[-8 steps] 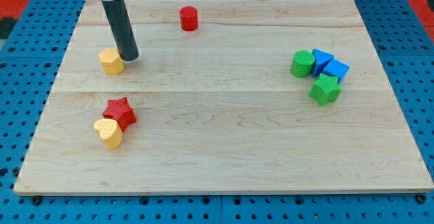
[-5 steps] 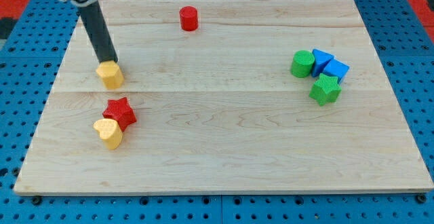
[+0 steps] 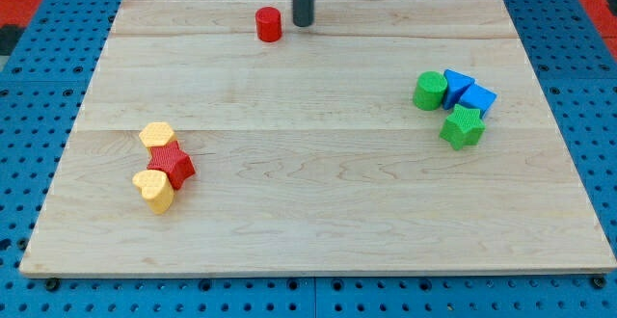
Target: Move the red circle close to the yellow hexagon
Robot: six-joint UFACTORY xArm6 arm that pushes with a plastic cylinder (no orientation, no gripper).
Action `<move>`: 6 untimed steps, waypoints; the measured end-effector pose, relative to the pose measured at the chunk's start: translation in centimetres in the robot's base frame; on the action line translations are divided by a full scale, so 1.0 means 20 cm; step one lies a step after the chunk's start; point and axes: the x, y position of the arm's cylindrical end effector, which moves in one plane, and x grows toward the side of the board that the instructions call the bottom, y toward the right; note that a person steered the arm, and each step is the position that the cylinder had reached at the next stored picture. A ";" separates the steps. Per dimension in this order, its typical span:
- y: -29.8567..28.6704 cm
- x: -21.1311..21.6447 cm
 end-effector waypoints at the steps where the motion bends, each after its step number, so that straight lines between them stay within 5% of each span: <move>1: -0.40 0.16; 2: -0.52 0.41; 6: -0.54 0.45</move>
